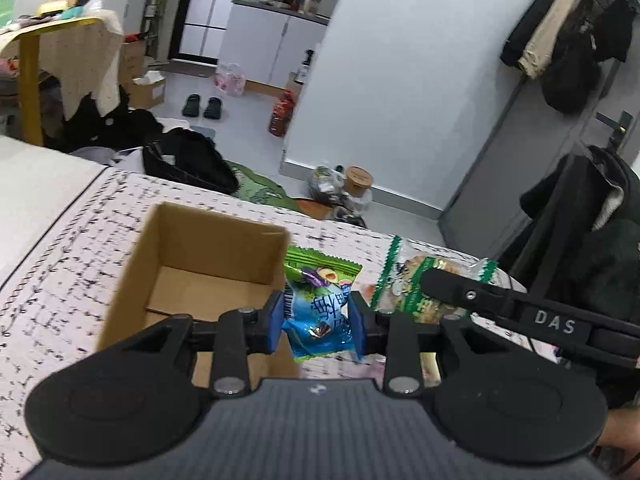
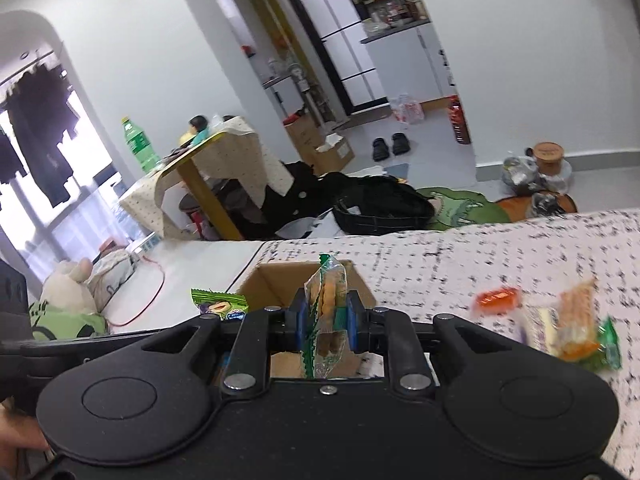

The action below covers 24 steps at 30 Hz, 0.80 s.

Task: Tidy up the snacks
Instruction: 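Carry both snacks over the cardboard box and open both tools to drop them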

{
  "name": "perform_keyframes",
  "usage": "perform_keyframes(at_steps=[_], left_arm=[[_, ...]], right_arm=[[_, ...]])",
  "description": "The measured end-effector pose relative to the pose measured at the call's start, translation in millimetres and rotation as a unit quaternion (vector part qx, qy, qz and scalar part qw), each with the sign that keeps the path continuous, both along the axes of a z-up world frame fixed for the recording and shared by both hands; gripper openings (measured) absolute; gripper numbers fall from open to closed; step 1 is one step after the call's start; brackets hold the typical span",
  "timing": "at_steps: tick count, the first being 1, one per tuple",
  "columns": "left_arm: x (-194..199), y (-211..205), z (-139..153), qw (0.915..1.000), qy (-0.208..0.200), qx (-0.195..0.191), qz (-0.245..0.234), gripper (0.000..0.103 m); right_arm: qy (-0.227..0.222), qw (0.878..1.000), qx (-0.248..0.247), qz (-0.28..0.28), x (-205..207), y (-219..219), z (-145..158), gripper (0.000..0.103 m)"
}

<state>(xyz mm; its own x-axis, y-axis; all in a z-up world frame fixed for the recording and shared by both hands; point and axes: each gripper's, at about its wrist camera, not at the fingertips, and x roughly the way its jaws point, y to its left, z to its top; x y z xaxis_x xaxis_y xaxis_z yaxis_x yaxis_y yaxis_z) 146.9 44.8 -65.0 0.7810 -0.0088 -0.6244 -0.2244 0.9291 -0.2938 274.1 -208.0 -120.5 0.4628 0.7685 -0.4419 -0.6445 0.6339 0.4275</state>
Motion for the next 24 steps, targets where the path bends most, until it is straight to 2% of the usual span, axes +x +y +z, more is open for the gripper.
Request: perform_keyframes(at_steps=[8, 17, 24], left_arm=[[-3.7, 39.2, -6.3, 0.9990, 0.014, 0.002, 0.043, 0.033], [-2.9, 66.3, -26.5, 0.9954, 0.062, -0.015, 0.071, 0.033], [-3.3, 73.0, -38.6, 0.9939, 0.080, -0.008, 0.076, 0.036]], right_arm=[[-0.014, 0.999, -0.015, 0.048, -1.5, 40.2, 2.6, 0.019], [0.033, 0.996, -0.015, 0.080, -1.2, 64.8, -17.1, 0.019], [0.048, 0.994, -0.032, 0.094, -6.7, 75.3, -25.7, 0.019]])
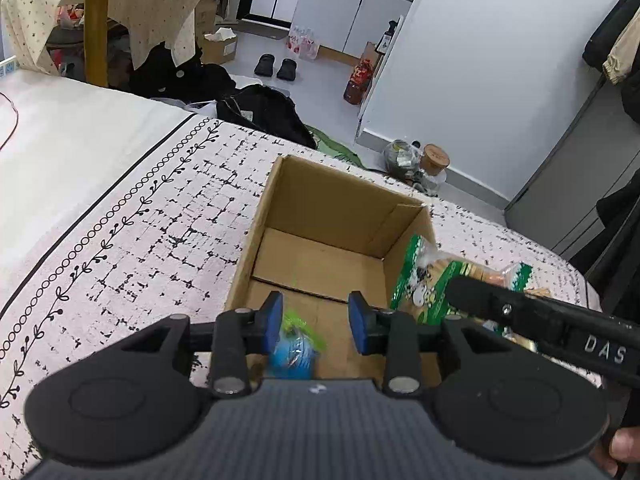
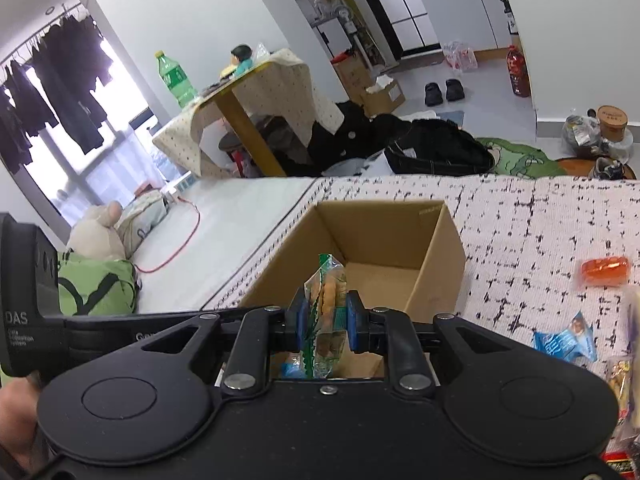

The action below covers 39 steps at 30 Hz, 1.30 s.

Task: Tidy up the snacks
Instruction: 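Carry both snacks over the cardboard box and open both tools to drop them, then move both tools back over the snack pile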

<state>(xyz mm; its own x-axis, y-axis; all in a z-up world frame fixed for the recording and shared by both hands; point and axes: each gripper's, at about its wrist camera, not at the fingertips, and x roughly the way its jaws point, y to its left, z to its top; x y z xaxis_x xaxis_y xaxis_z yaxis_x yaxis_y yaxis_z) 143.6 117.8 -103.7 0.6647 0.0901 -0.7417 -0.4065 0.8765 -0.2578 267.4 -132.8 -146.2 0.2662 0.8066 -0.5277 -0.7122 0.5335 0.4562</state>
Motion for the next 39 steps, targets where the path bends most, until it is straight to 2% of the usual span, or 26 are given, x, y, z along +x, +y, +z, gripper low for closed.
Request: perform_keyframes(at_steps=[2, 12, 15, 17, 22, 24, 26, 32, 35, 39], left_arm=[[-0.5, 0.9, -1.2, 1.0000, 0.004, -0.002, 0.002, 0.037], [-17.2, 1.8, 11.1, 0.9996, -0.006, 0.010, 0.024, 0.060], [-17.7, 0.8, 10.0, 0.9997, 0.000, 0.005, 0.024, 0.061], [-17.1, -1.1, 9.8, 0.9997, 0.002, 0.005, 0.022, 0.061], [-17.0, -7.9, 12.7, 0.9998, 0.000, 0.013, 0.018, 0.069], [-16.3, -10.4, 13.5, 0.9997, 0.001, 0.013, 0.019, 0.070], [-15.4, -14.1, 14.7, 0.9998, 0.001, 0.012, 0.018, 0.072], [-15.4, -28.9, 15.7, 0.9997, -0.002, 0.019, 0.013, 0.083], [-17.0, -37.2, 16.9, 0.9996, -0.005, 0.027, 0.010, 0.091], [-17.6, -49.0, 19.3, 0.9995, -0.012, 0.030, 0.002, 0.099]], right_arm=[[0.004, 1.000, -0.007, 0.000, -1.5, 2.5, -1.9, 0.019], [0.008, 0.999, -0.033, 0.015, -6.7, 12.3, -6.9, 0.020], [-0.007, 0.999, -0.039, -0.005, -6.0, 10.6, -5.3, 0.029], [-0.022, 0.999, -0.043, -0.025, -4.9, 4.7, -1.4, 0.047], [-0.030, 0.998, -0.027, -0.049, -1.1, -16.7, 7.3, 0.052], [-0.035, 0.997, -0.027, -0.057, -1.5, -24.4, 7.8, 0.057], [-0.040, 0.996, -0.024, -0.070, -1.6, -35.2, 8.3, 0.070], [-0.062, 0.993, -0.019, -0.101, -4.7, -66.2, 9.5, 0.094], [-0.078, 0.990, -0.022, -0.118, -8.4, -79.0, 10.9, 0.103], [-0.095, 0.985, -0.020, -0.140, -11.0, -97.9, 9.9, 0.103]])
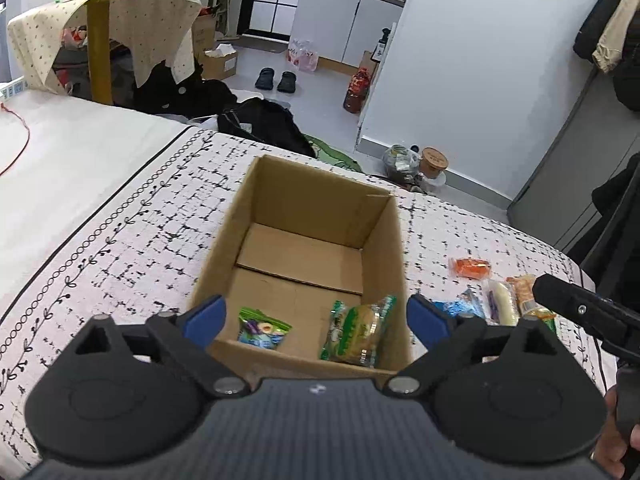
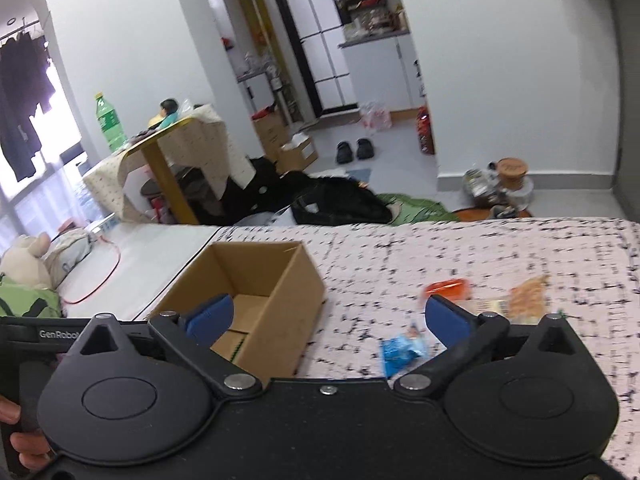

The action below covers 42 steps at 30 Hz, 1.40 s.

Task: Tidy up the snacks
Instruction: 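Move both tools back over the snack pile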

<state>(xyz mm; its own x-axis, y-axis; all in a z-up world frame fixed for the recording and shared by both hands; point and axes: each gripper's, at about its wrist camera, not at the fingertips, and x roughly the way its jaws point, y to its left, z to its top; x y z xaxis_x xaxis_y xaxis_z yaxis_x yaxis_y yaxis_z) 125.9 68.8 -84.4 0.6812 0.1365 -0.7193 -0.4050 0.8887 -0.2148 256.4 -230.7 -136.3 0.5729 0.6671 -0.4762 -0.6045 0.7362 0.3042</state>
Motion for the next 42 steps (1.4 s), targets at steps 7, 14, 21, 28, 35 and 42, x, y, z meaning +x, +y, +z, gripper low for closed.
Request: perform_keyframes(at_steps=[7, 14, 21, 28, 35, 42], left_arm=[[-0.3, -20.2, 4.6, 0.9998, -0.015, 0.009, -0.012, 0.103], [5.1, -39.4, 7.9, 0.9993, -0.016, 0.010, -0.031, 0.103], [10.5, -64.5, 11.5, 0.9981, -0.025, 0.016, -0.054, 0.103], [16.6, -96.1, 9.2, 0.9959, -0.021, 0.018, -0.086, 0.103], [23.2, -121.8, -0.5, 0.9939, -0.010, 0.010, -0.109, 0.103], [32.7, -141.8, -9.6, 0.9919, -0.005, 0.006, -0.127, 0.103]], right_arm=[[-0.014, 0.999, -0.001, -0.034, -4.5, -26.5, -3.7, 0.103], [-0.005, 0.998, 0.001, -0.055, -5.9, -55.5, -7.3, 0.103], [0.002, 0.997, -0.017, -0.073, -13.3, -83.2, -6.5, 0.103], [0.022, 0.995, -0.026, -0.094, -18.3, -109.0, -17.0, 0.103], [0.038, 0.992, -0.030, -0.119, -19.4, -137.2, -29.9, 0.103], [0.059, 0.989, -0.031, -0.135, -17.2, -157.0, -44.5, 0.097]])
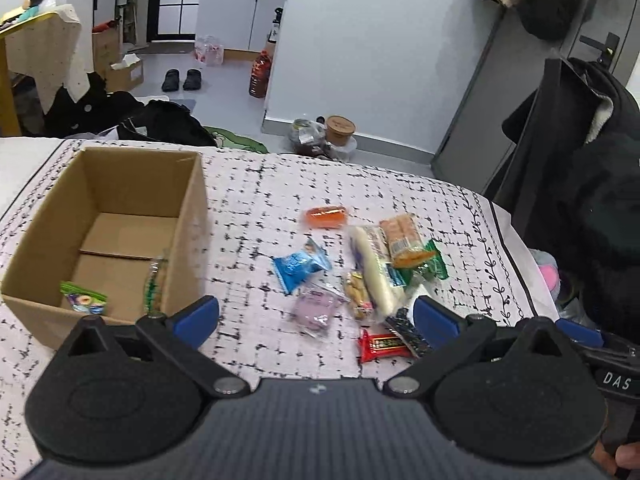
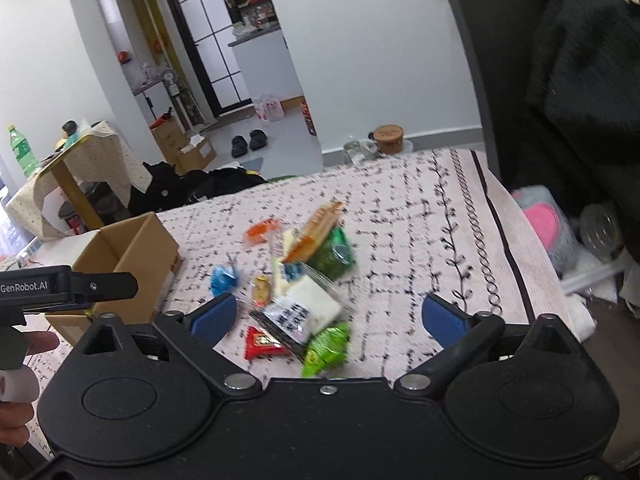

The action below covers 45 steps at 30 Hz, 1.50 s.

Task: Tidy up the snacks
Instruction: 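Move both tools back over the snack pile, then grasp the white rice-cake pack with the left tool while the right tool grasps a green packet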

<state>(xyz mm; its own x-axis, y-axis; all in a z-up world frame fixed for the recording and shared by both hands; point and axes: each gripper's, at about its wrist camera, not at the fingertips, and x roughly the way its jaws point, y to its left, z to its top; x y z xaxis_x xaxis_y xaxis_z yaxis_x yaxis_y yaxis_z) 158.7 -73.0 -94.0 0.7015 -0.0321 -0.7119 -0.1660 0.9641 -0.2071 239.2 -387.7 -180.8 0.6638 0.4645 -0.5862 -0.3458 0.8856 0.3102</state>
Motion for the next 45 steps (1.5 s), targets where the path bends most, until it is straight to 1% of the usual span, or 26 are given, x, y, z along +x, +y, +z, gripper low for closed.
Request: perform_keyframes(at_steps=[3, 5, 8, 10, 12, 14, 15, 18, 20, 23, 27, 28, 29, 31, 34, 41, 45], left_arm=[[5.2, -7.5, -7.1, 0.9999, 0.001, -0.002, -0.010, 0.102], [9.4, -12.1, -13.9, 0.9998, 0.006, -0.007, -0.018, 0.101], [16.2, -18.8, -24.8, 0.9995, 0.012, -0.015, -0.024, 0.100], [20.2, -22.5, -30.6, 0.9993, 0.013, -0.021, -0.029, 0.099], [24.5, -26.6, -35.7, 0.9989, 0.014, -0.025, -0.038, 0.096], [29.9, -30.5, -41.9, 0.9982, 0.017, -0.032, -0.047, 0.093], [32.7, -32.7, -45.0, 0.9979, 0.017, -0.035, -0.052, 0.091], [41.7, -36.7, -52.1, 0.9966, 0.020, -0.028, -0.075, 0.084], [45.6, -35.9, -55.7, 0.9957, 0.015, -0.033, -0.085, 0.082], [51.2, -34.8, -59.0, 0.9948, 0.014, -0.033, -0.096, 0.075], [55.4, -35.6, -61.5, 0.9932, 0.011, -0.037, -0.110, 0.073], [56.0, -35.8, -62.4, 0.9930, 0.010, -0.038, -0.111, 0.073], [56.7, -36.3, -64.0, 0.9927, 0.010, -0.042, -0.113, 0.073], [58.0, -37.9, -66.7, 0.9924, 0.013, -0.045, -0.114, 0.073], [58.8, -42.9, -69.9, 0.9923, 0.015, -0.043, -0.115, 0.073], [65.2, -57.7, -81.3, 0.9904, 0.025, -0.042, -0.130, 0.073], [67.7, -64.4, -88.7, 0.9890, 0.034, -0.049, -0.136, 0.072]], right_arm=[[0.015, 1.000, 0.003, -0.002, 3.7, -4.4, -9.0, 0.092], [0.022, 1.000, 0.003, 0.000, 5.5, -5.4, -14.8, 0.084], [0.034, 0.999, 0.010, 0.004, 7.5, -7.0, -21.2, 0.078], [0.038, 0.999, 0.011, 0.010, 8.0, -5.7, -24.1, 0.076], [0.042, 0.999, 0.006, 0.017, 8.5, -2.2, -27.6, 0.073], [0.050, 0.998, 0.006, 0.023, 10.1, 1.2, -33.0, 0.066], [0.053, 0.998, 0.006, 0.025, 11.4, 2.9, -35.8, 0.065], [0.065, 0.997, 0.002, 0.028, 18.1, 9.4, -45.5, 0.057], [0.074, 0.997, 0.003, 0.030, 21.2, 13.3, -52.4, 0.050], [0.088, 0.996, 0.007, 0.029, 24.2, 17.7, -60.8, 0.045], [0.103, 0.994, 0.017, 0.027, 27.5, 20.6, -68.3, 0.040], [0.106, 0.994, 0.021, 0.028, 28.7, 20.8, -69.9, 0.032], [0.111, 0.993, 0.024, 0.026, 31.0, 21.1, -72.0, 0.027], [0.115, 0.993, 0.030, 0.018, 33.0, 19.6, -73.3, 0.025], [0.102, 0.994, 0.023, 0.011, 31.2, 18.0, -67.9, 0.022], [0.096, 0.995, 0.028, -0.002, 30.2, 3.8, -65.0, 0.018], [0.093, 0.995, 0.028, -0.003, 30.1, 3.3, -66.3, 0.017]])
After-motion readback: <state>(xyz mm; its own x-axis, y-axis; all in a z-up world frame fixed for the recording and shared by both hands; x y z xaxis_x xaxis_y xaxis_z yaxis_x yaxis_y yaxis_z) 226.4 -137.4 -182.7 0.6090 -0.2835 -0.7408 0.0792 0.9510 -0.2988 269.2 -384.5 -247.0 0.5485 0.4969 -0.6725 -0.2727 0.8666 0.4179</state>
